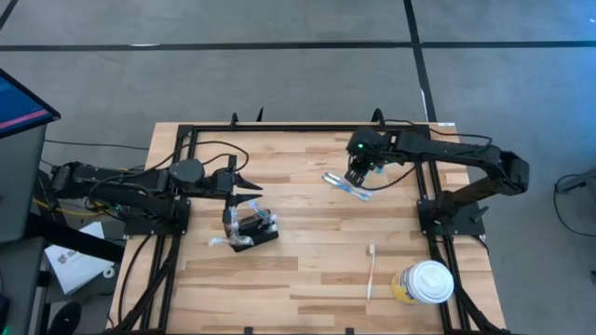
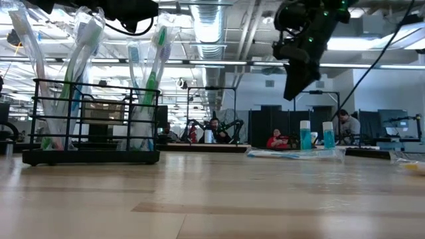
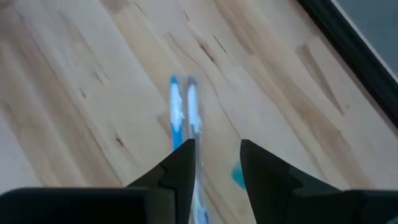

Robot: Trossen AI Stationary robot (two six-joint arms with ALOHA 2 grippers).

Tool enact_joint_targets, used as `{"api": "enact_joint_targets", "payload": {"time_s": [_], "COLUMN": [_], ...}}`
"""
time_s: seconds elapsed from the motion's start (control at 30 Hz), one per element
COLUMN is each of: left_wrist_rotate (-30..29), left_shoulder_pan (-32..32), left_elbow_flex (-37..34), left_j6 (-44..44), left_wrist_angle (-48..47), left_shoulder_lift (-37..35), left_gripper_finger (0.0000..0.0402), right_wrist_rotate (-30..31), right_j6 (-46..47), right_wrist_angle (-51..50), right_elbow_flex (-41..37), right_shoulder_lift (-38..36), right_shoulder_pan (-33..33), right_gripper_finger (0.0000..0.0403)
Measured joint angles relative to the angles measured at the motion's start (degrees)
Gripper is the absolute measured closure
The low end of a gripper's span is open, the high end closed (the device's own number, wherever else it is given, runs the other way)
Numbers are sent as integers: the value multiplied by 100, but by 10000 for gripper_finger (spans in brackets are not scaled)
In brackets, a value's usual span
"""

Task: Pick & Place toothbrushing station
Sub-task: Put the left mouthwash into the middle section of the mesh organizer

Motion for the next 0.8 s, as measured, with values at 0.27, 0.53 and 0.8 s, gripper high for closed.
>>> {"api": "enact_joint_targets", "payload": {"time_s": [0.27, 0.53, 0.8], "left_wrist_rotate": [0, 22, 17], "left_shoulder_pan": [0, 0, 0], "left_elbow_flex": [0, 0, 0], "left_j6": [1, 1, 1], "left_wrist_angle": [4, -11, -29], "left_shoulder_lift": [0, 0, 0], "left_gripper_finger": [330, 330, 330], "right_wrist_rotate": [-13, -13, -4], "right_j6": [2, 180, 585], "right_wrist_angle": [9, -5, -115], "right_elbow_flex": [-498, -668, -750], "right_shoulder_lift": [-183, -157, -153], "right_shoulder_pan": [-356, -649, -698], "right_gripper_finger": [285, 285, 285]}}
